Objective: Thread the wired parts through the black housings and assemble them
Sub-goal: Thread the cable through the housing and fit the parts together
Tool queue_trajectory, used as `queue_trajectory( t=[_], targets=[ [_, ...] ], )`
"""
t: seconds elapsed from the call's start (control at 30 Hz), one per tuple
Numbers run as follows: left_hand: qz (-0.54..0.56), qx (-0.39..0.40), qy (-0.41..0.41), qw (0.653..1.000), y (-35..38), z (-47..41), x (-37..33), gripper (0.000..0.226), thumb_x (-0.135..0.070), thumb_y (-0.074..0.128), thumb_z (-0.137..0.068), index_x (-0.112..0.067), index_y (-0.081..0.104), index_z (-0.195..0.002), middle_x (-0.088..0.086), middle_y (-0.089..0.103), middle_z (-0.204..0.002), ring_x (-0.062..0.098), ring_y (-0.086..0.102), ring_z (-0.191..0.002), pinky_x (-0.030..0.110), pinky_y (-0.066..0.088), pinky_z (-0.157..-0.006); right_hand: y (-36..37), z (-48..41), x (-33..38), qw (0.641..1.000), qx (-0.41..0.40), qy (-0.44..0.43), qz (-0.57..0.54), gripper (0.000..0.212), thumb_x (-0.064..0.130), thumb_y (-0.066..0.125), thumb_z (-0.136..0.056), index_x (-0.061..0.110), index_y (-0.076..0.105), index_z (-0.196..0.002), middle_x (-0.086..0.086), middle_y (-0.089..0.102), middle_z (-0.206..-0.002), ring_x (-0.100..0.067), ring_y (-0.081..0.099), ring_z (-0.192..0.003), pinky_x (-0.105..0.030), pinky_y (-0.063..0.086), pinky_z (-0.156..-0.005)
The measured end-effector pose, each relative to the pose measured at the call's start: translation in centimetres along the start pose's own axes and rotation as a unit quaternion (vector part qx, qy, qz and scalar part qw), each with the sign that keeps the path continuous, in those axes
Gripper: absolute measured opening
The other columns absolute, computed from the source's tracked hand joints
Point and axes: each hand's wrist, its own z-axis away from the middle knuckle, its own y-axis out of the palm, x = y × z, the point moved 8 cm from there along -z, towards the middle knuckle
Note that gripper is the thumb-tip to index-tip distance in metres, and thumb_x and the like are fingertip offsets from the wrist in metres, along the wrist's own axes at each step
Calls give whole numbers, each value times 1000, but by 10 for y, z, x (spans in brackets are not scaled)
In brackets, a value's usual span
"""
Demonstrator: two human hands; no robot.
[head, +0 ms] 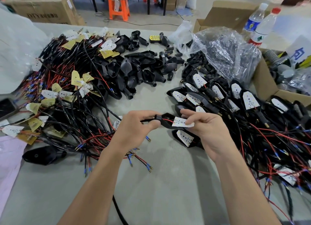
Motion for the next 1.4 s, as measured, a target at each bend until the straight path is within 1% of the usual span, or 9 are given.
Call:
queue_trajectory(
  t=[0.2, 0.43, 0.67, 0.8, 0.87, 0.93, 1.03, 1.2, 1.4],
  targets=[
    [46, 27, 15, 998, -2, -1, -6, 50, -9, 73, -92, -59, 74, -98, -24, 77, -98, -6, 69, -99, 6, 45, -87, 3, 2, -14, 995, 2, 73, -72, 50, -19, 32, -78, 1, 77, -72, -16, 75, -116, -25, 67, -120, -51, 60, -90],
    [51, -11, -8, 999, -3, 3, -5, 32, -29, 76, -84, -51, 76, -107, -12, 78, -82, 5, 68, -66, 18, 54, -69, 17, 14, -18, 976, 77, 109, -172, 33, 3, 44, -95, -7, 73, -107, -26, 67, -127, -44, 66, -117, -45, 60, -86],
    [-29, -38, -18, 999, -4, 7, -7, 24, -36, 81, -82, -50, 77, -102, -12, 76, -78, 19, 67, -69, 33, 56, -67, 3, 18, -13, 985, 21, 82, -149, 17, -2, 64, -77, 0, 80, -81, -21, 74, -115, -40, 73, -102, -42, 63, -85],
    [-5, -62, -29, 998, -10, 12, -3, 25, -25, 82, -84, -49, 78, -88, -17, 75, -76, 16, 64, -61, 27, 50, -56, -6, 17, -16, 994, -28, 56, -91, 37, -15, 55, -90, 6, 81, -75, -15, 76, -106, -35, 75, -94, -40, 63, -84],
    [1, -55, -42, 998, -11, 14, 1, 25, -23, 82, -85, -48, 79, -84, -11, 75, -72, 20, 61, -55, 34, 47, -52, -6, 19, -17, 998, -34, 45, -32, 31, -9, 61, -90, 10, 82, -77, -11, 78, -106, -28, 75, -96, -35, 62, -83],
    [-12, -53, -42, 998, -11, 16, 3, 21, -24, 82, -84, -45, 80, -83, -7, 72, -64, 10, 51, -48, 25, 39, -48, -2, 22, -16, 998, -17, 31, 56, 16, 5, 73, -83, 17, 83, -82, -3, 78, -106, -15, 74, -101, -30, 60, -86],
    [-22, -52, -43, 997, -10, 17, 3, 16, -24, 82, -83, -40, 81, -81, -8, 68, -58, 3, 45, -47, 15, 34, -48, 0, 23, -10, 978, -28, -16, 206, 25, 4, 75, -79, 29, 83, -80, 11, 79, -97, -1, 71, -98, -23, 53, -83],
    [-60, 7, -52, 997, -3, 16, 5, 23, -26, 78, -84, -44, 76, -70, -11, 57, -49, 3, 42, -43, 12, 32, -47, 3, 26, -3, 926, -104, -82, 353, 13, 24, 70, -83, 37, 74, -84, 18, 72, -79, -8, 67, -76, -26, 53, -72],
    [-157, 16, -72, 985, 5, 17, 11, 16, -32, 69, -88, -40, 72, -75, -19, 70, -71, 5, 64, -66, 31, 55, -68, 15, 35, -28, 891, -84, -73, 440, 23, 16, 60, -94, 32, 60, -77, 9, 60, -66, -11, 53, -66, -24, 40, -60]
  ],
)
